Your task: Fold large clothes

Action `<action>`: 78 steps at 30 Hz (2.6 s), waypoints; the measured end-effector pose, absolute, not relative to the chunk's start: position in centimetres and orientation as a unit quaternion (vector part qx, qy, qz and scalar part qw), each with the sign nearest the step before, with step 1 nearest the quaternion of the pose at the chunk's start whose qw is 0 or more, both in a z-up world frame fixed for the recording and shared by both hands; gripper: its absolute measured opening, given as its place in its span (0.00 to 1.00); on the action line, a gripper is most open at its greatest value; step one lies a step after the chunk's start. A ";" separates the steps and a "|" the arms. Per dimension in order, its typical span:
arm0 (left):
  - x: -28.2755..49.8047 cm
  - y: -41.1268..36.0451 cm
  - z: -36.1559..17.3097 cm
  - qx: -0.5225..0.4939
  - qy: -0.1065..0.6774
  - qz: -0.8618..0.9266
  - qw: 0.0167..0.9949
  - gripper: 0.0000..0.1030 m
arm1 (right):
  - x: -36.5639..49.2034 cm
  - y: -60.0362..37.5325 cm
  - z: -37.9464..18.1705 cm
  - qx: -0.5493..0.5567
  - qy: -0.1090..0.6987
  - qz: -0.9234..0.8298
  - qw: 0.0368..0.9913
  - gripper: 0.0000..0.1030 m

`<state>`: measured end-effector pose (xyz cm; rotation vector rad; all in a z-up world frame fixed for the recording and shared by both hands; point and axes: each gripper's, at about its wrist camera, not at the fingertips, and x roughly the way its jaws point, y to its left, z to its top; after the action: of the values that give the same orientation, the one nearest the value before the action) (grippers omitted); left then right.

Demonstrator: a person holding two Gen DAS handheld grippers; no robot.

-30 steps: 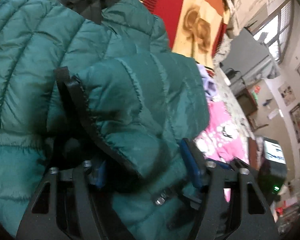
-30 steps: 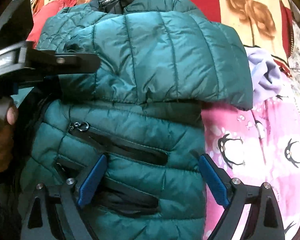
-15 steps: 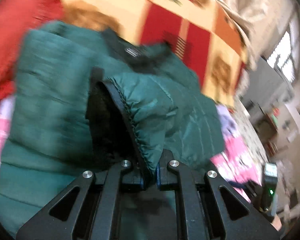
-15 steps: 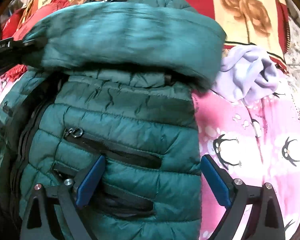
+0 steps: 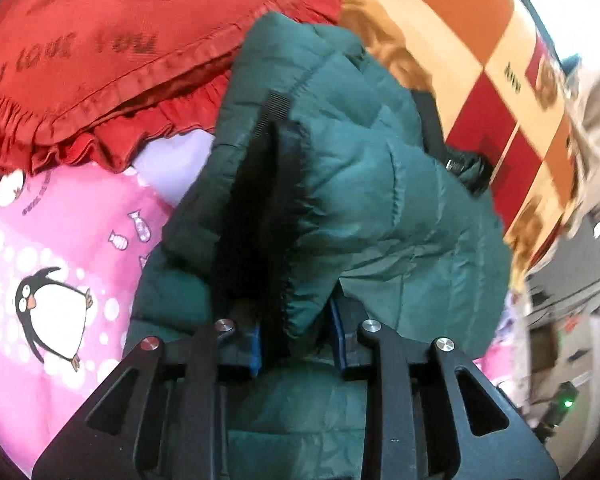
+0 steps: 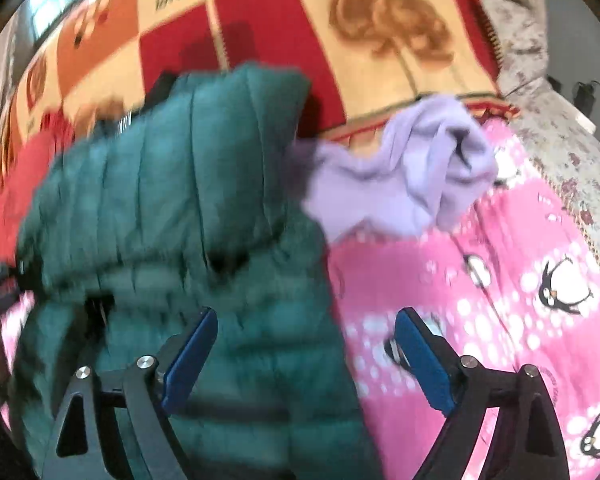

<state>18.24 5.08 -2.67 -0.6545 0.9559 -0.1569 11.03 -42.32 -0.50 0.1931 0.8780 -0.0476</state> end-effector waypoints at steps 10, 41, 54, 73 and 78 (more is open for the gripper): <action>15.9 6.2 1.3 -0.281 0.352 0.015 0.893 0.23 | 13.9 -39.5 3.6 0.108 0.261 -0.061 0.958 0.86; 20.2 0.0 -2.4 -0.115 0.415 -0.013 0.902 0.24 | 21.3 -37.0 3.4 0.124 0.301 -0.002 0.946 1.00; 20.8 -0.9 -3.1 -0.104 0.420 -0.013 0.901 0.24 | 27.5 -34.7 -4.8 0.098 0.364 0.072 0.923 1.00; 20.7 -0.9 -3.2 -0.100 0.415 -0.019 0.904 0.24 | 21.7 -31.4 -5.7 0.016 0.436 0.086 0.896 1.00; 21.0 -1.0 -3.2 -0.099 0.417 -0.019 0.903 0.24 | 21.1 -31.5 -5.4 0.014 0.424 0.082 0.902 1.00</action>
<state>21.04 -0.96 -3.24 -0.2044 0.8617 -0.0388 21.08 -31.51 -5.44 0.0283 0.8769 0.1692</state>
